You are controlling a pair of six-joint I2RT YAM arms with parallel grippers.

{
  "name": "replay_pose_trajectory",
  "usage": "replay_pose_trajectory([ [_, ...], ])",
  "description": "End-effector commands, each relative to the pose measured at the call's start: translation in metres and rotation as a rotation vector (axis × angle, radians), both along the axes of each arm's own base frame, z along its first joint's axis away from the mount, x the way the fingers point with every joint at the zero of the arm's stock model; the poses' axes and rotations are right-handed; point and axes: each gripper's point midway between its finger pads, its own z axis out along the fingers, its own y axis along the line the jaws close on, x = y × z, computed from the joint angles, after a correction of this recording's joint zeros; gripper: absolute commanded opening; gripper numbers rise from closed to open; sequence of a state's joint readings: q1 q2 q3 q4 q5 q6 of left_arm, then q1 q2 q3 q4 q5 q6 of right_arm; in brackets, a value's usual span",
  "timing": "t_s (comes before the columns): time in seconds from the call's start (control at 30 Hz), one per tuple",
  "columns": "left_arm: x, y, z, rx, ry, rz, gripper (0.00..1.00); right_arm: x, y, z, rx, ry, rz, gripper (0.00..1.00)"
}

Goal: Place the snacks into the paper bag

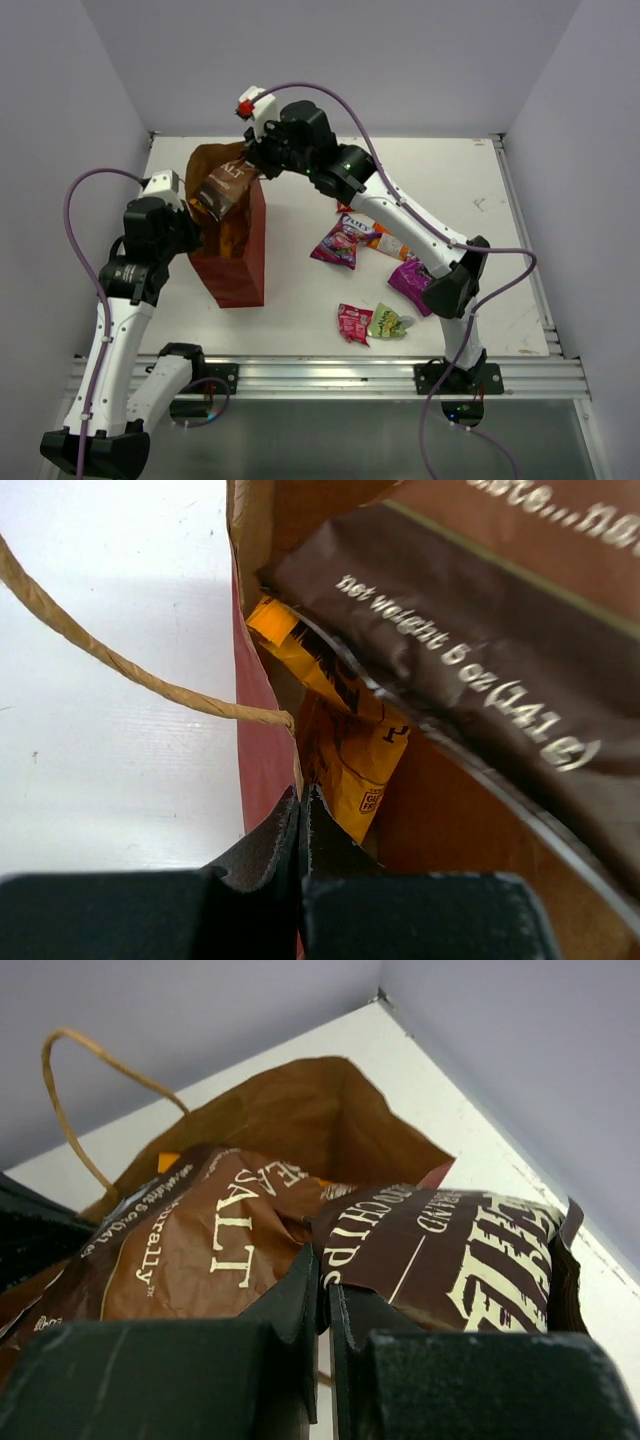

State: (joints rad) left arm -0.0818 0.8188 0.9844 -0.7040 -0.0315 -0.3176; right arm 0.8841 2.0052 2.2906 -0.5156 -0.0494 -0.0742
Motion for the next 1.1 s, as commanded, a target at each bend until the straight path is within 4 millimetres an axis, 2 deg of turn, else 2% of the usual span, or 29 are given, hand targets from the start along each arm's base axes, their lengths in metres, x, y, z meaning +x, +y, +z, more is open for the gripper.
replay_pose_trajectory([
  [0.0, 0.006, -0.005, 0.004, 0.008, -0.033, -0.036, 0.0, -0.032, -0.007, 0.047, 0.026, -0.128, 0.085, 0.0],
  [0.13, 0.005, -0.005, 0.003, 0.005, -0.031, -0.039, 0.0, -0.049, -0.01, 0.031, -0.109, -0.202, 0.108, 0.0],
  [0.37, 0.006, -0.006, 0.003, 0.004, -0.031, -0.042, 0.0, -0.079, -0.009, 0.053, -0.111, -0.274, 0.16, 0.0],
  [0.57, 0.006, -0.006, 0.003, 0.003, -0.032, -0.04, 0.0, -0.079, -0.008, 0.075, -0.131, -0.382, 0.106, 0.0],
  [0.67, 0.006, -0.006, 0.005, 0.002, -0.037, -0.041, 0.0, -0.082, 0.005, 0.067, -0.135, -0.381, 0.159, 0.0],
  [0.83, 0.006, -0.006, 0.006, 0.005, -0.04, -0.041, 0.0, -0.097, 0.031, 0.042, -0.126, -0.327, 0.295, 0.02],
  [1.07, 0.006, -0.006, 0.007, 0.008, -0.043, -0.045, 0.0, -0.108, 0.045, 0.033, -0.105, -0.301, 0.381, 0.08],
])
